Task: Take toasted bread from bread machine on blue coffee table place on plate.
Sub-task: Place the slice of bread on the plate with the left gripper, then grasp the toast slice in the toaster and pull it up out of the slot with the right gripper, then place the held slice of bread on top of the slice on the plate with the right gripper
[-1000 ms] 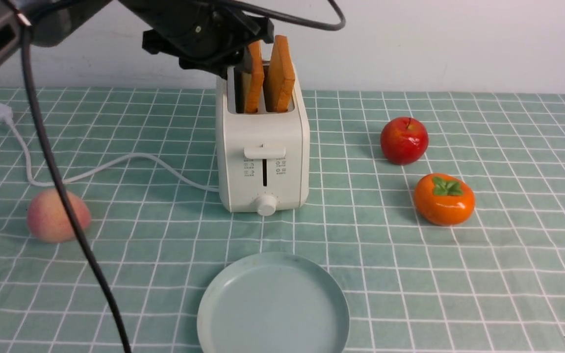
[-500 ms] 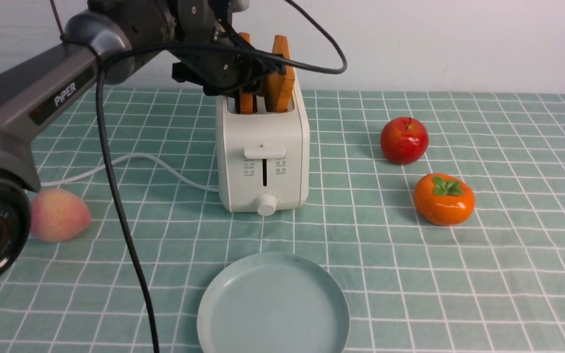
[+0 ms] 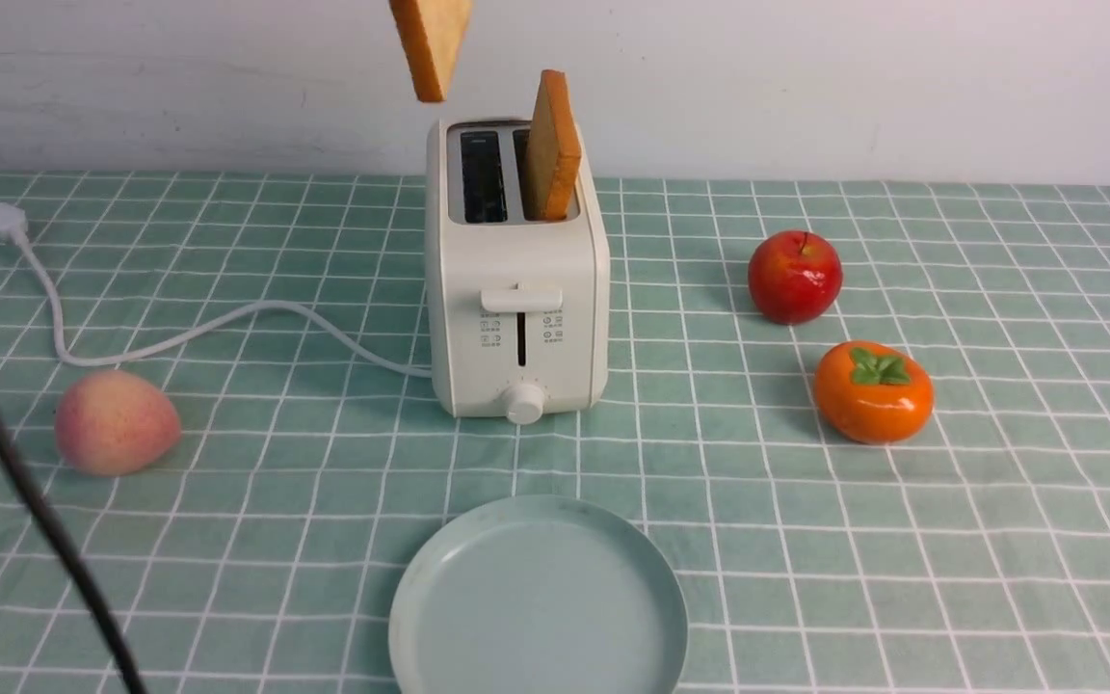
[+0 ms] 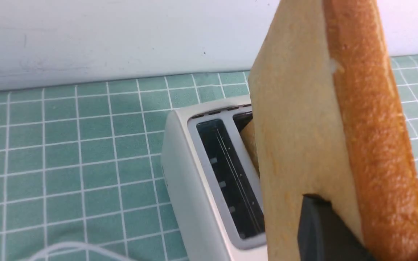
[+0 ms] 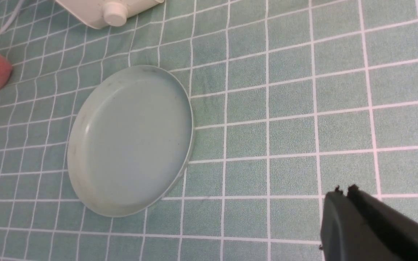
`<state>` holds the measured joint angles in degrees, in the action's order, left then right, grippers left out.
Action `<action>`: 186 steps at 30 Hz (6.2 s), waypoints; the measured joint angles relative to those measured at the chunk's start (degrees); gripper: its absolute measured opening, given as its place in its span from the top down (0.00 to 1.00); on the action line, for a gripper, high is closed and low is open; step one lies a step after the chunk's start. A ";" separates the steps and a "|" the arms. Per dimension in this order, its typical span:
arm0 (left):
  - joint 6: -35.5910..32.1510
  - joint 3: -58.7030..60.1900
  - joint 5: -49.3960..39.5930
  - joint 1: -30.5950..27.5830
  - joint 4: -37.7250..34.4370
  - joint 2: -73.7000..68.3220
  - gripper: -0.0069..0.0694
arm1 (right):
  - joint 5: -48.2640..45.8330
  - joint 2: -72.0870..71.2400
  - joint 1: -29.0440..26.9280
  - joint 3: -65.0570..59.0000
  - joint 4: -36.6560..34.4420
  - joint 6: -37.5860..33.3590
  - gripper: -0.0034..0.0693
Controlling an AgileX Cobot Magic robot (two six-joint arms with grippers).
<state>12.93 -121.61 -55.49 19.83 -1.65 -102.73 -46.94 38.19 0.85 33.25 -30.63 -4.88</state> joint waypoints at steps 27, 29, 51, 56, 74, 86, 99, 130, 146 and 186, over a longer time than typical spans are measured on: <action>-19.40 50.92 -1.49 0.00 -37.46 4.43 0.78 | 0.07 0.00 0.00 0.00 0.00 -1.67 0.92; -19.40 50.92 -1.12 0.00 -37.46 4.61 0.78 | 0.07 0.00 0.00 0.00 0.00 -1.67 0.92; -9.39 49.76 -5.39 0.00 -17.96 6.75 0.34 | -7.77 0.61 0.00 15.51 0.27 -1.67 0.89; -4.39 49.41 -8.15 0.00 -8.71 11.08 0.47 | -12.95 3.21 0.00 22.77 0.63 -1.67 0.89; 0.45 68.70 -5.45 0.00 -9.48 56.57 0.93 | -19.38 34.51 1.60 52.02 -11.68 -4.41 0.88; 13.45 84.41 -0.06 0.00 -7.98 89.81 0.93 | -12.97 63.07 19.10 80.92 5.29 -1.16 0.75; 14.68 85.72 -4.59 0.00 -6.05 92.47 0.93 | 11.55 83.17 24.43 91.17 14.21 0.36 0.27; 16.18 85.78 -5.00 0.00 -6.48 92.47 0.93 | -24.28 60.96 24.63 90.65 11.10 -2.98 0.82; 16.18 85.78 -6.85 0.00 -6.56 92.47 0.93 | -23.63 68.33 24.57 56.02 -20.13 -24.63 0.82; 16.18 85.78 -1.95 0.00 -4.24 92.47 0.93 | -24.85 38.24 22.98 67.63 21.45 0.11 0.97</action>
<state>29.11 -35.84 -57.44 19.83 -5.89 -10.26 -71.79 76.43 23.84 100.88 -9.18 -4.77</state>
